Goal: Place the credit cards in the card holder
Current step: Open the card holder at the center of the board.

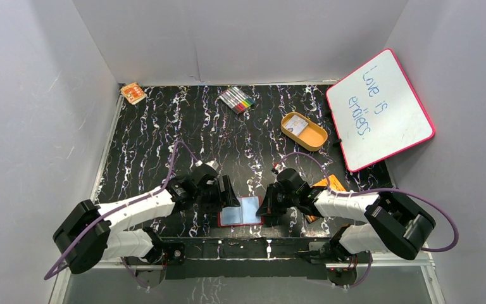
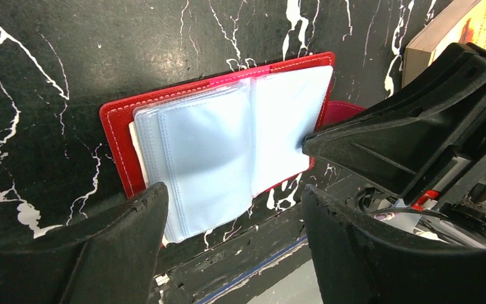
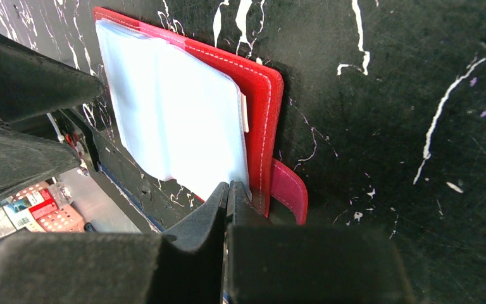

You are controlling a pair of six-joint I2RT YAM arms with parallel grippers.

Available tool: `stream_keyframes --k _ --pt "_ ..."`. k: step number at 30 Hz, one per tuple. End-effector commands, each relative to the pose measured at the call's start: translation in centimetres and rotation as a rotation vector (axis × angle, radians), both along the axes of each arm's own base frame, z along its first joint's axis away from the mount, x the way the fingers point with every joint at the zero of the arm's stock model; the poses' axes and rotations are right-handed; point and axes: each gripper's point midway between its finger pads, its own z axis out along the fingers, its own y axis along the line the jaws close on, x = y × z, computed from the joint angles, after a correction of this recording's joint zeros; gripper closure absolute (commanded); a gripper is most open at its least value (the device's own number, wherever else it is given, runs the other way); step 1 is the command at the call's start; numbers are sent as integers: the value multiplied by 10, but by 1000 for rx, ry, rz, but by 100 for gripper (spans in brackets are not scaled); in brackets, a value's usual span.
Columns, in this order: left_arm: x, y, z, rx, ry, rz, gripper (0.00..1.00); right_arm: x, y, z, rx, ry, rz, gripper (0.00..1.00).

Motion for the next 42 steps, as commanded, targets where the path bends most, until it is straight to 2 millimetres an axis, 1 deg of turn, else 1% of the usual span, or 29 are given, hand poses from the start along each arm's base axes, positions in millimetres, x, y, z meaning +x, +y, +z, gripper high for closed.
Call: stream_keyframes --k 1,4,19,22,28,31,32,36,39,42 --pt "-4 9 4 16 -18 6 26 4 -22 -24 -130 -17 -40 93" --pt "-5 10 1 23 -6 6 26 4 -21 -25 -128 -16 -39 93" --pt "-8 -1 -10 17 36 -37 27 3 -22 -25 -127 -13 -38 93" --pt "-6 -12 -4 -27 30 -69 28 2 -21 -25 -123 -11 -37 93" --pt "2 -46 19 -167 -9 -151 31 2 -20 -25 -120 -10 -33 93" --pt "5 -55 29 -214 -31 -171 32 2 -20 -25 -120 -11 -32 93" --pt "5 -56 30 -223 -37 -174 34 2 -20 -24 -119 -13 -31 93" --pt "6 -54 26 -207 -35 -170 40 3 -21 -24 -123 -16 -33 92" --pt "6 -44 17 -150 -29 -143 43 3 -23 -23 -133 -18 -37 91" --pt "10 -34 15 -99 -47 -110 43 3 -25 -20 -134 -27 -42 89"
